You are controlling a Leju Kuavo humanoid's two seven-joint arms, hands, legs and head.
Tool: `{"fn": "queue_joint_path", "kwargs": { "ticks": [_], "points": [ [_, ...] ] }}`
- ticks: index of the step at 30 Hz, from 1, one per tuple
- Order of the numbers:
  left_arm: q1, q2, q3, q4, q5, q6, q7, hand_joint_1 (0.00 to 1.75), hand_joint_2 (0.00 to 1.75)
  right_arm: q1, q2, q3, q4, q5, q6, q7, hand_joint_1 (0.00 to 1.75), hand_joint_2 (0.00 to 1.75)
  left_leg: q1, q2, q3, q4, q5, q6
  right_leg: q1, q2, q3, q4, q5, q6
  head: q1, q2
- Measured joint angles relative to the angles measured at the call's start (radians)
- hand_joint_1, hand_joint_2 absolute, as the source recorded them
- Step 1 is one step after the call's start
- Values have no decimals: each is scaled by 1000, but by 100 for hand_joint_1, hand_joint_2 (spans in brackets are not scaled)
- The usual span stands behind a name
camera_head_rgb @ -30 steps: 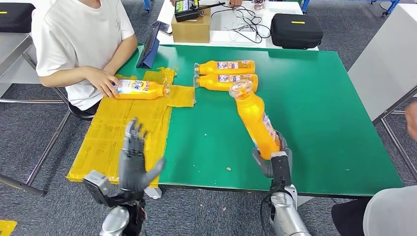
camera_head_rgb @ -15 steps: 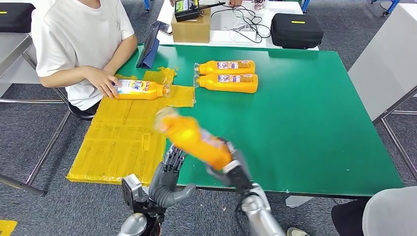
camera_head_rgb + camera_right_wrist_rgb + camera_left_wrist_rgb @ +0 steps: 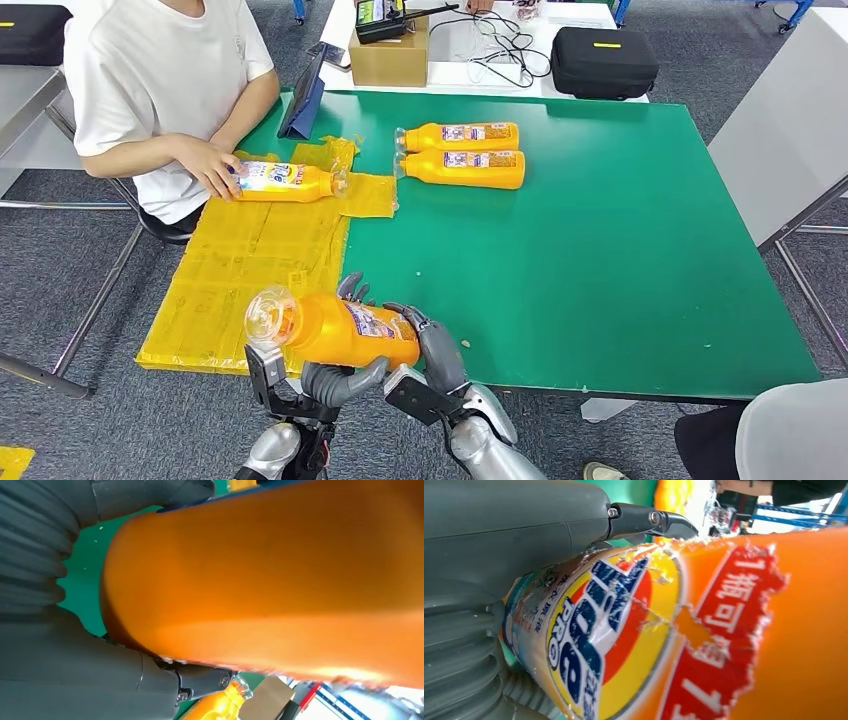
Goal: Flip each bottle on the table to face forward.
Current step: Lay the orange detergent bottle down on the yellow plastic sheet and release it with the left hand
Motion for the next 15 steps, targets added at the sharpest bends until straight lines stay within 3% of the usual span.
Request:
{"fn": "queue_joint_path", "kwargs": {
  "ticks": [1,3,4,5,7,15],
  "points": [
    [0,0,0,0,-6,12,-2,44,175,-4,-2,9,2,8,-3,7,165,175,0,0,0,0,0,0,0,0,0,0,0,0,0,0],
    [1,1,0,0,-16,30,-6,131,175,-11,-5,25,7,17,-4,16,86,175,0,1,0,0,0,0,0,0,0,0,0,0,0,0],
    [1,1,0,0,-19,36,-7,175,175,-14,-7,34,9,18,-3,18,42,131,0,0,0,0,0,0,0,0,0,0,0,0,0,0],
    [0,0,0,0,-17,40,-7,175,175,-14,-7,43,10,18,-1,19,8,87,0,0,0,0,0,0,0,0,0,0,0,0,0,0],
    [-3,0,1,0,-6,41,-6,175,175,-13,-6,60,13,13,3,18,0,0,0,0,0,0,0,0,0,0,0,0,0,0,0,0],
    [-8,0,16,0,107,-9,39,175,175,-1,-1,78,16,-28,-26,0,0,0,0,0,0,0,0,0,0,0,0,0,0,0,0,0]
  ]
}}
